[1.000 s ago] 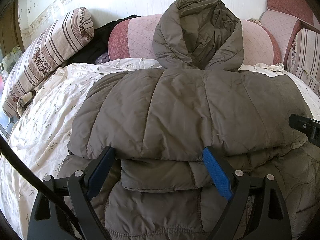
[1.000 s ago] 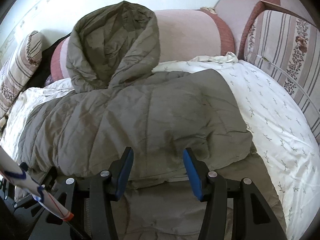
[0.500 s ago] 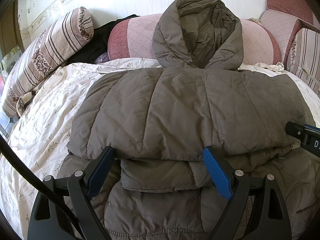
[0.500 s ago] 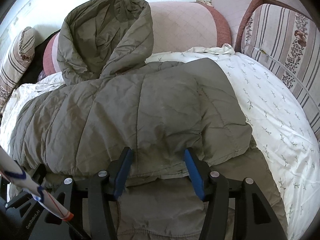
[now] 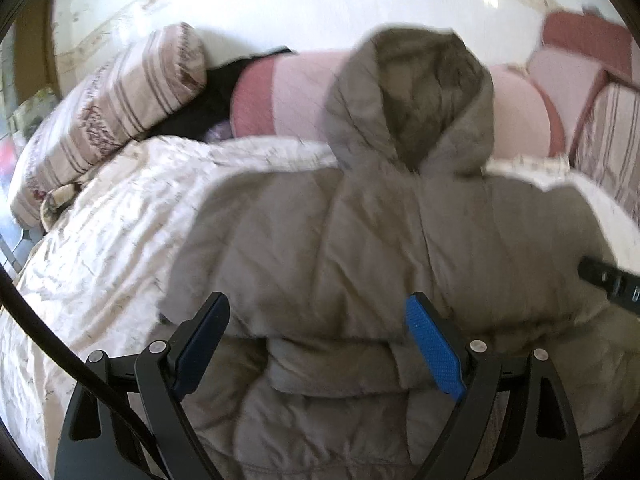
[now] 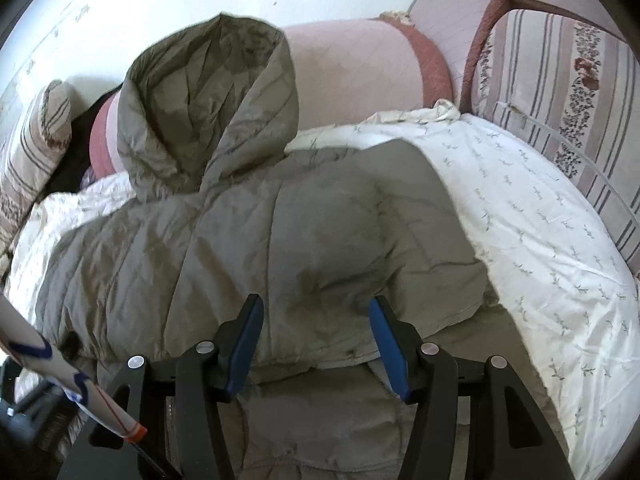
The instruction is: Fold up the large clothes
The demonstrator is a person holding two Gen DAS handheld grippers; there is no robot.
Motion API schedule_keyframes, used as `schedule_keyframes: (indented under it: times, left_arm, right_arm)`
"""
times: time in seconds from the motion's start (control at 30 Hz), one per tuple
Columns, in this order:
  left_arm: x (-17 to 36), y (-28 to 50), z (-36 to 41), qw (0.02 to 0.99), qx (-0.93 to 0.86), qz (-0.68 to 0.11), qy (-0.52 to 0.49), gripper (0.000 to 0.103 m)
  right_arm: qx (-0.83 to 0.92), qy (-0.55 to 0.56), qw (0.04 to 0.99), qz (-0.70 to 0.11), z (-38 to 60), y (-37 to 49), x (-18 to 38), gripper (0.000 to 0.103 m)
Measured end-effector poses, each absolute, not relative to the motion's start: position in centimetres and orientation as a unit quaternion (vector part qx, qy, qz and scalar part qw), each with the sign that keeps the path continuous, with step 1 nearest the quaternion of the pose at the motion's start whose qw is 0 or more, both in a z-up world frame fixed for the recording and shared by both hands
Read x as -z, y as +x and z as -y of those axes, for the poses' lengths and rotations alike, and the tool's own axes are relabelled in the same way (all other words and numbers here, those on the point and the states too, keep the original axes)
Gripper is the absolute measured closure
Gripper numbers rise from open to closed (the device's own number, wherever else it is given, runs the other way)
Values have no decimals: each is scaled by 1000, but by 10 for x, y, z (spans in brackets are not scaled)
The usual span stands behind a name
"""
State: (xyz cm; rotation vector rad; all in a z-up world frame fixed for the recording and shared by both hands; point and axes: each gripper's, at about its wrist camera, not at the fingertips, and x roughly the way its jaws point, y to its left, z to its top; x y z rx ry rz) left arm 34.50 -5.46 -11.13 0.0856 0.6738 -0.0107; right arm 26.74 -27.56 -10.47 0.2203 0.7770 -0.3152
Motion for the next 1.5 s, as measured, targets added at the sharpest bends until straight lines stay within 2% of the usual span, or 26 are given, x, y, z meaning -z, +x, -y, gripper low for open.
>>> schedule_keyframes:
  times: [0.1,0.37,0.67,0.87,1.17,1.5]
  left_arm:
    - [108,349,41,944,-13,-327,29,14]
    - [134,370,19,917,-25,-398,-28,14]
    - [130,364,25,925,-28,-379,-14,14]
    - [119,361,17,935,-45,-351,-22,14]
    - [131,370,8,923,-57,-378,-36,14]
    - [127,366,9,928,-55,-366,-34,14]
  right_arm:
    - [158,109,906,-377,280,268,104,43]
    - [160,121,892,-404,289,274,120,43]
    - [159,121,891,-407,290,274,122,43]
    - [167,110,903,-381,285,268,108,43]
    - [161,129,893,-399,292,272,118,43]
    - [162,134,897,-390,292,268,113,43]
